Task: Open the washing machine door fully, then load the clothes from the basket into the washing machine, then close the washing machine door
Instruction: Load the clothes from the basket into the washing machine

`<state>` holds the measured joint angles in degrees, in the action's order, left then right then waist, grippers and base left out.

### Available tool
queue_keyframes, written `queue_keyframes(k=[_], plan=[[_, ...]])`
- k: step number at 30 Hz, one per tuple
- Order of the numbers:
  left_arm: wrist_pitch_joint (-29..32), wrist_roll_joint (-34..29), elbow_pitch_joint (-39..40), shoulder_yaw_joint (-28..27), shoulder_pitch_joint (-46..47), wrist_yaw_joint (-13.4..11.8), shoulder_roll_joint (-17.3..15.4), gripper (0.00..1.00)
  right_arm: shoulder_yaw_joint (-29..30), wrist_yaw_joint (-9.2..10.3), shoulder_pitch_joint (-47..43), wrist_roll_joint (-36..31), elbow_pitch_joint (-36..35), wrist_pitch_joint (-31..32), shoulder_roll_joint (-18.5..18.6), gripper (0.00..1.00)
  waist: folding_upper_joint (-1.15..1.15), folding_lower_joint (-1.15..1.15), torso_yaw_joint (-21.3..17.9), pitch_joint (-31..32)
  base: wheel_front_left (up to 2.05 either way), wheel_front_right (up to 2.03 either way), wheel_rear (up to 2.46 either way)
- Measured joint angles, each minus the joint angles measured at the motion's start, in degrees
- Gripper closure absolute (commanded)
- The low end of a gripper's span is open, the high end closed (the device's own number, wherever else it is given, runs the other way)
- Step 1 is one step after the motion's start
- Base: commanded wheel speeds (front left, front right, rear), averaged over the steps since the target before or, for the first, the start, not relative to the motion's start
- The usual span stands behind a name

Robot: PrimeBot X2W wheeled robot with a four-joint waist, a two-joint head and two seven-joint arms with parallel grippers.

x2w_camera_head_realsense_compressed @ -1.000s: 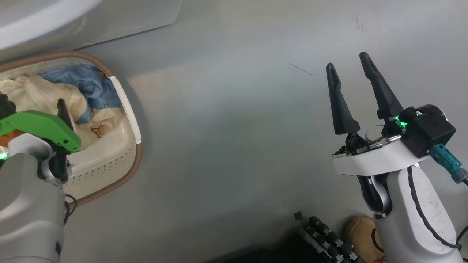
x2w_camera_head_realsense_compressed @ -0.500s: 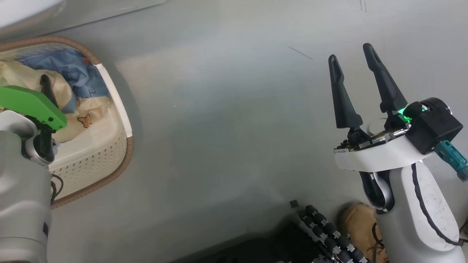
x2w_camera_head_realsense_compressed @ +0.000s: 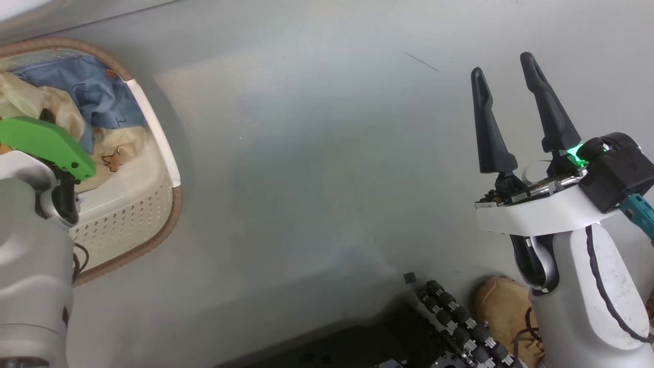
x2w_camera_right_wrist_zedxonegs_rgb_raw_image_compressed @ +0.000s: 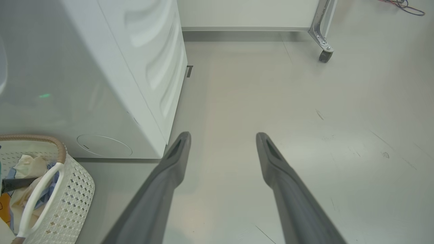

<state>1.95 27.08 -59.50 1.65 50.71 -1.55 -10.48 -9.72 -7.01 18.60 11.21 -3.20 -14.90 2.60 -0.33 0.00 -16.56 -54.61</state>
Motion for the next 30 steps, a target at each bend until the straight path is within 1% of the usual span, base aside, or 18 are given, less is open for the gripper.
queue_keyframes(k=[4, 8, 10, 11, 17, 18, 23, 30], plan=[[-1.35, 0.03, -1.2, 0.07, 0.18, 0.01, 1.2, 1.0, 1.13, 0.0, 0.24, -0.24, 0.02, 0.0, -0.01, 0.0, 0.0, 0.0, 0.64, 0.17, 0.0, 0.0, 0.0], [-4.61, 0.25, -1.35, -0.53, 0.1, 0.16, 2.63, 1.0, 1.33, -0.01, 1.17, -0.24, 0.34, 0.0, -0.02, 0.0, 0.0, 0.0, 1.46, 1.09, 0.0, 0.0, 0.0], [-6.67, 0.25, -1.3, -0.48, 0.03, 1.05, 3.0, 1.0, 1.56, 0.0, 1.35, -0.24, 0.68, 0.0, -0.02, 0.0, 0.0, 0.0, 1.91, 1.83, 0.0, 0.0, 0.0], [-7.62, 0.29, -1.27, -0.6, -0.08, 1.16, 3.5, 1.0, 1.69, 0.0, 1.43, -0.24, 0.89, 0.0, -0.01, 0.0, 0.0, 0.0, 2.15, 2.25, 0.0, 0.0, 0.0], [-12.47, 0.65, -1.3, -0.01, -2.87, 3.59, 6.22, 1.0, 2.29, 0.0, 2.03, -0.24, 2.1, 0.0, 0.0, 0.0, 0.0, 0.0, 3.83, 5.65, 0.0, 0.0, 0.0], [-12.47, 0.65, -1.3, -0.01, -2.87, 3.59, 6.22, 1.0, 2.29, 0.0, 2.03, -0.24, 2.1, 0.0, 0.0, 0.0, 0.0, 0.0, 3.83, 5.65, 0.0, 0.0, 0.0], [-14.73, 0.66, -1.13, 0.55, -5.36, 5.46, 7.11, 1.0, 2.94, 0.0, 2.03, -0.24, 2.85, 0.0, 0.01, 0.0, 0.0, 0.0, 5.57, 9.09, 0.0, 0.0, 0.0], [-16.19, 1.45, 0.8, 0.27, -9.14, 6.64, 7.77, 1.0, 4.01, 0.0, 1.87, -0.24, 3.69, 0.0, 0.03, 0.0, 0.0, 0.0, 8.31, 14.36, 0.0, 0.0, 0.0]])
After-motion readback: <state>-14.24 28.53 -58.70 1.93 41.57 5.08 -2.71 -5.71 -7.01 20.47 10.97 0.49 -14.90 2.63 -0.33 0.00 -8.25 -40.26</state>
